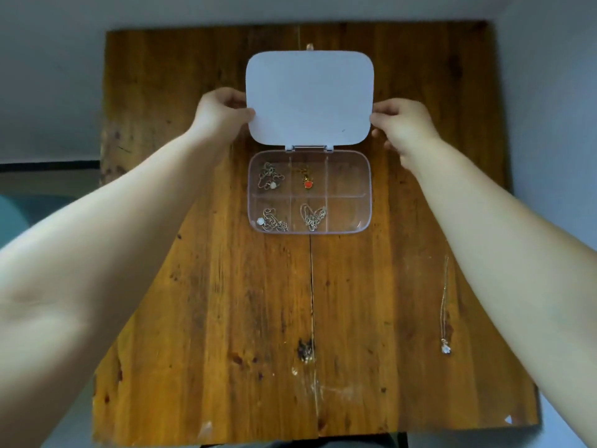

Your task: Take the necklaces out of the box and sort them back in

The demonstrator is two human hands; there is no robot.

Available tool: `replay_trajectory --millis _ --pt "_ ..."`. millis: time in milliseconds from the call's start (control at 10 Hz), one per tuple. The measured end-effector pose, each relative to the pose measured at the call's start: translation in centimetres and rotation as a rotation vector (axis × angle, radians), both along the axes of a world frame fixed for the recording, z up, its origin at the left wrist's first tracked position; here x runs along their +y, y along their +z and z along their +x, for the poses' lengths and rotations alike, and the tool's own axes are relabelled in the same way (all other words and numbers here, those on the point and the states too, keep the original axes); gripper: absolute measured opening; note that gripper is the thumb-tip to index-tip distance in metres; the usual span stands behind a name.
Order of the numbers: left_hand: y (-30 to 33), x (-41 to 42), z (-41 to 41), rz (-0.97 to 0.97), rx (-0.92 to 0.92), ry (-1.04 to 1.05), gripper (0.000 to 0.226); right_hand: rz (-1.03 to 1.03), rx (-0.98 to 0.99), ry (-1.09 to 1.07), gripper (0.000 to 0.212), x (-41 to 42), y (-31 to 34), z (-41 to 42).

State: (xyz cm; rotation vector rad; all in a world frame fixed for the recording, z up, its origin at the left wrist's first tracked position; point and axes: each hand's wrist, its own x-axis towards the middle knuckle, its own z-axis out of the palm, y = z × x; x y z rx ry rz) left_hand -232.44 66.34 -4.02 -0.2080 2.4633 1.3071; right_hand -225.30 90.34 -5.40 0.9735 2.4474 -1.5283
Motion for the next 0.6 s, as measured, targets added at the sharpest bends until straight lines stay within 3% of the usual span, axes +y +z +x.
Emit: replay_trajectory --millis 200,300,400,600 --pt "1.0 -2.9 3.4 0.035 0.287 -0.170 0.004 0.156 0.193 0.240 0.008 0.7 2.0 4.6" --pt "0.7 -4.7 6.2 -0.159 0.476 -0.429 0.013 0.295 0.238 0.387 0.009 -0.1 1.3 8.1" --pt "-0.6 -5.1 8.2 -0.409 0.550 -0.582 0.028 0.416 0.181 0.416 0.019 -1.0 -0.1 9.7" --pt "-1.6 -5.0 10.1 -0.571 0.531 -0.647 0.038 0.523 0.134 0.460 0.023 -2.2 -0.2 10.2"
